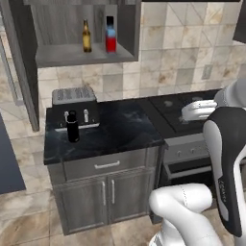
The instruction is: Sort all alcoholic drinks to one cabinet, and non-alcoholic drinks to the other.
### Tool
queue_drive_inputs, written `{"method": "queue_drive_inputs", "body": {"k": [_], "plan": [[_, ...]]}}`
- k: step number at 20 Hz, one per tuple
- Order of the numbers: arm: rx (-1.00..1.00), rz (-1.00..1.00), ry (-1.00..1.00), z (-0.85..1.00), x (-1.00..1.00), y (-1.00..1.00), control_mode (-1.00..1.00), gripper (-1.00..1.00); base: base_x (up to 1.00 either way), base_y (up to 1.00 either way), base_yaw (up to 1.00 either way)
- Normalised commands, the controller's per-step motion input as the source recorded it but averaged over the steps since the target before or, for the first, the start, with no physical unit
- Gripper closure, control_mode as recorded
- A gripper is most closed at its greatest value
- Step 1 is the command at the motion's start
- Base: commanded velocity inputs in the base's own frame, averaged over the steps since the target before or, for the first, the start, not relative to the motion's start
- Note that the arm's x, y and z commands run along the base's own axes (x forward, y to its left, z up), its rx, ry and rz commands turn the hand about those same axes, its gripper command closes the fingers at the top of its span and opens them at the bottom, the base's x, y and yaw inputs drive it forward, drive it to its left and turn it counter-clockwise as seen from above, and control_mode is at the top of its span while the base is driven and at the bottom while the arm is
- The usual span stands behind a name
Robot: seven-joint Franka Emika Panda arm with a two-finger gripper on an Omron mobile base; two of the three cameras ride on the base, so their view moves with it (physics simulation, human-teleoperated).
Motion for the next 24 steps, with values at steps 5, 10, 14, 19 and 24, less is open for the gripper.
{"method": "queue_drive_inputs", "body": {"k": [5,10,14,19,24], "plan": [[0.00,0.00,0.00,0.00,0.00,0.00,1.00,-1.00,0.16,0.39,0.03],[0.00,0.00,0.00,0.00,0.00,0.00,1.00,-1.00,0.35,0.04,0.03],[0.00,0.00,0.00,0.00,0.00,0.00,1.00,-1.00,0.34,0.14,0.03],[0.00,0.00,0.00,0.00,0.00,0.00,1.00,-1.00,0.23,0.33,0.06],[0.00,0.00,0.00,0.00,0.00,0.00,1.00,-1.00,0.12,0.28,0.19]]}}
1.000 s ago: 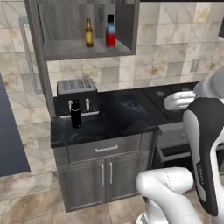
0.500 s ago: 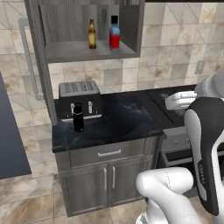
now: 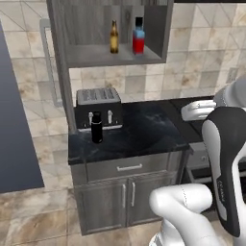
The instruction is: Sort all alcoholic drinks to one cabinet, and non-alcoholic drinks to the other.
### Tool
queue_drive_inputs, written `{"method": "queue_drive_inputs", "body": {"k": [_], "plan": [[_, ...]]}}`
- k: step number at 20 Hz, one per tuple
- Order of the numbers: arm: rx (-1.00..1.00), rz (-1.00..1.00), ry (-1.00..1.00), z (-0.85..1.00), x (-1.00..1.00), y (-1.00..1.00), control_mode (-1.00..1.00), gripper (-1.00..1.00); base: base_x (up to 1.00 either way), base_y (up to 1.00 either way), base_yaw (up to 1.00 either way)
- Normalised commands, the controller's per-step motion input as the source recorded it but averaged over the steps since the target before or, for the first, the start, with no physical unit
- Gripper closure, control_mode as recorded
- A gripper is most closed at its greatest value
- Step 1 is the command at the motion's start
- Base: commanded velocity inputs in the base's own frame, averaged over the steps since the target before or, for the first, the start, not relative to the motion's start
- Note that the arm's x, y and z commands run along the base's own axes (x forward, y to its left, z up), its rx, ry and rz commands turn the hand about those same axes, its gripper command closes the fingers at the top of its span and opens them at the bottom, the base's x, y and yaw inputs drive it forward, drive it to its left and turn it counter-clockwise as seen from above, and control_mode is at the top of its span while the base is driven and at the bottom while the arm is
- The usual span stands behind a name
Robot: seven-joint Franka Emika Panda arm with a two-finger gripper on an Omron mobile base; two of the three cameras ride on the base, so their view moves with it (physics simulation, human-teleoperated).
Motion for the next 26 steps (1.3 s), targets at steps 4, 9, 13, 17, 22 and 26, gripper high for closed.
{"method": "queue_drive_inputs", "body": {"k": [4,9,13,17,22,26], "plan": [[0.00,0.00,0.00,0.00,0.00,0.00,1.00,-1.00,0.19,0.04,0.28],[0.00,0.00,0.00,0.00,0.00,0.00,1.00,-1.00,0.18,-0.01,0.33],[0.00,0.00,0.00,0.00,0.00,0.00,1.00,-1.00,0.09,0.00,0.34],[0.00,0.00,0.00,0.00,0.00,0.00,1.00,-1.00,0.11,0.00,0.30],[0.00,0.00,0.00,0.00,0.00,0.00,1.00,-1.00,0.26,0.00,0.20],[0.00,0.00,0.00,0.00,0.00,0.00,1.00,-1.00,0.42,0.00,0.17]]}}
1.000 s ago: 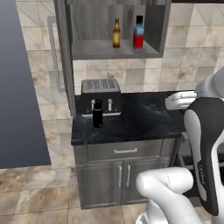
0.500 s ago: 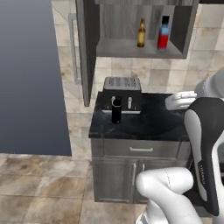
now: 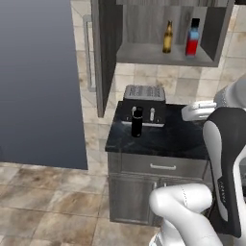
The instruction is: Sort all alcoholic drinks to one cabinet, and non-alcoholic drinks to the other.
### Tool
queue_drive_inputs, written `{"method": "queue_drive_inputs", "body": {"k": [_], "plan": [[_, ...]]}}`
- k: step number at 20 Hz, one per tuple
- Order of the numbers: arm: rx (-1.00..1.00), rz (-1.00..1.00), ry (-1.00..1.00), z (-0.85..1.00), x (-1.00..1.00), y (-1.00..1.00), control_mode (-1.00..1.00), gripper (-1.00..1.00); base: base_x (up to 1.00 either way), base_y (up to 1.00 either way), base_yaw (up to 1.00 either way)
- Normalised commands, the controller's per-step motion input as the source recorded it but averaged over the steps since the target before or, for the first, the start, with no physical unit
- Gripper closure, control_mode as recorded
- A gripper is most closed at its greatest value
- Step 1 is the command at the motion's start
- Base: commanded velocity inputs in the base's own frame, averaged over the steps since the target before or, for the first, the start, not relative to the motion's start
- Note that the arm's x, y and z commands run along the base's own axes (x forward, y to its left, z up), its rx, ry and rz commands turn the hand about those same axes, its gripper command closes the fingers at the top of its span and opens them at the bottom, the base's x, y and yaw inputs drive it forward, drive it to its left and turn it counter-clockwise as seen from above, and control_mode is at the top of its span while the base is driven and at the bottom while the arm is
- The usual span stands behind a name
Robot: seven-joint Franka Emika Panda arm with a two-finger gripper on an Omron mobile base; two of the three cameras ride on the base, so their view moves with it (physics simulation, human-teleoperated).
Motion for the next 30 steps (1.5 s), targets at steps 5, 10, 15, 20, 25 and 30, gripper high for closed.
{"method": "queue_drive_inputs", "body": {"k": [5,10,15,20,25,30], "plan": [[0.00,0.00,0.00,0.00,0.00,0.00,1.00,-1.00,0.49,0.00,0.14],[0.00,0.00,0.00,0.00,0.00,0.00,1.00,-1.00,0.32,0.00,0.12],[0.00,0.00,0.00,0.00,0.00,0.00,1.00,-1.00,0.01,0.00,0.07],[0.00,0.00,0.00,0.00,0.00,0.00,1.00,-1.00,0.00,0.00,0.03],[0.00,0.00,0.00,0.00,0.00,0.00,1.00,-1.00,0.00,0.00,0.02],[0.00,0.00,0.00,0.00,0.00,0.00,1.00,-1.00,0.00,0.00,0.01]]}}
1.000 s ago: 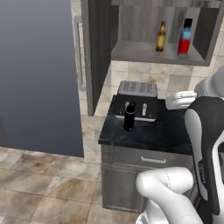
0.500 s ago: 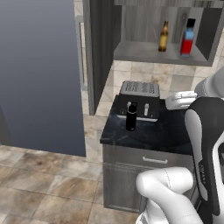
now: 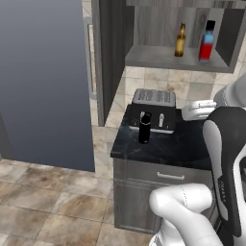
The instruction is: Sort all alcoholic drinks to one cabinet, and non-alcoholic drinks to the other.
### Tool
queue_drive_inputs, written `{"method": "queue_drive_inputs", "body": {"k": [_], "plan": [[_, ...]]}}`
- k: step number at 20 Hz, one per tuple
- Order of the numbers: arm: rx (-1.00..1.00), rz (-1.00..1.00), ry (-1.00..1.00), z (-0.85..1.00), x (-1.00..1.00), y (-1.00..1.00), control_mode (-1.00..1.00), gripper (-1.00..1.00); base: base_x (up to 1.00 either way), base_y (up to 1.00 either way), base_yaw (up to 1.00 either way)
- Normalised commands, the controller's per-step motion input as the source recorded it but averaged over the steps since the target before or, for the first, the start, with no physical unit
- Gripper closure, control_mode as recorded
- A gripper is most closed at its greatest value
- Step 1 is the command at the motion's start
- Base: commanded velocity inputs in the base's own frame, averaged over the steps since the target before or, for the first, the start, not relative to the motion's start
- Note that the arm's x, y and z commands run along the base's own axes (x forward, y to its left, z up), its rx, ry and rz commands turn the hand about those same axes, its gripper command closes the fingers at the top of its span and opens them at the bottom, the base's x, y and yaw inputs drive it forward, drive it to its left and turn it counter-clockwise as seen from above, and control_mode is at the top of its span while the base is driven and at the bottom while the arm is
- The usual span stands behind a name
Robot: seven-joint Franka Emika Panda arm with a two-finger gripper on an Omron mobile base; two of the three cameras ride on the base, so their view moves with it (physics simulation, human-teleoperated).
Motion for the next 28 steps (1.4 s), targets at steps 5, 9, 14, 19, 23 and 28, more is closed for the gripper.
{"method": "queue_drive_inputs", "body": {"k": [5,9,14,19,23,28], "plan": [[0.00,0.00,0.00,-0.09,0.00,0.00,-1.00,-1.00,0.00,0.00,0.00],[0.00,0.00,0.00,-0.25,0.00,0.10,-1.00,-1.00,0.00,0.00,0.00],[0.00,0.00,0.00,-0.34,0.00,0.12,-1.00,-1.00,0.00,0.00,0.00],[0.02,0.00,0.00,-0.32,0.00,0.02,-1.00,-1.00,0.00,0.00,0.00],[0.06,0.00,0.05,-0.22,0.15,0.00,-1.00,-1.00,0.00,0.00,0.00],[0.04,0.00,0.05,-0.24,0.24,0.00,-1.00,-1.00,0.00,0.00,0.00]]}}
